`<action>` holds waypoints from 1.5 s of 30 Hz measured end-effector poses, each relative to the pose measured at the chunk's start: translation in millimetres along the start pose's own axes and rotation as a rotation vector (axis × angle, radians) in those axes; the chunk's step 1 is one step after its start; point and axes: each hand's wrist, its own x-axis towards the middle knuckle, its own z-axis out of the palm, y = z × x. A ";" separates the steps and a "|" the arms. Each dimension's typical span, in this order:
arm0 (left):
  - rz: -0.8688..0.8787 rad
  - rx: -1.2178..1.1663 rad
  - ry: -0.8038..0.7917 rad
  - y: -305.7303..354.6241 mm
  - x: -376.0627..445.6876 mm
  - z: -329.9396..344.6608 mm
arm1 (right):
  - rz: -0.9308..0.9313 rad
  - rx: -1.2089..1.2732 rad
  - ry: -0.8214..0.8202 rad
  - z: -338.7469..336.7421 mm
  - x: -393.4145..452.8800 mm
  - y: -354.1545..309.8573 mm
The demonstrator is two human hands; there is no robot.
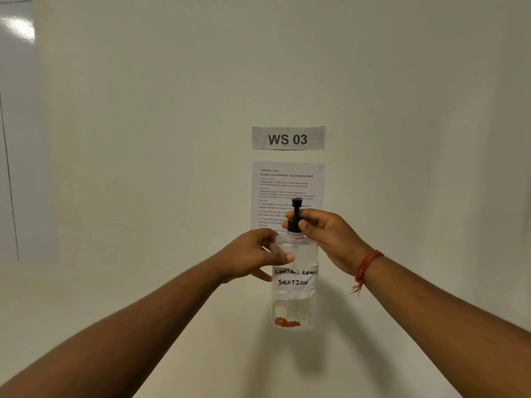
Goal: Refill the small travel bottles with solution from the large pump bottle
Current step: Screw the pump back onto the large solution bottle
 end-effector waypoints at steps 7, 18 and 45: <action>0.003 -0.010 0.026 -1.9 1.2 3.5 | -0.026 -0.063 0.089 2.6 2.2 3.5; -0.019 -0.037 0.058 -8.2 5.2 8.8 | -0.043 -0.145 0.197 11.6 3.1 9.1; -0.080 -0.029 0.082 -67.2 3.7 27.4 | 0.073 -0.103 0.147 24.8 -36.1 77.7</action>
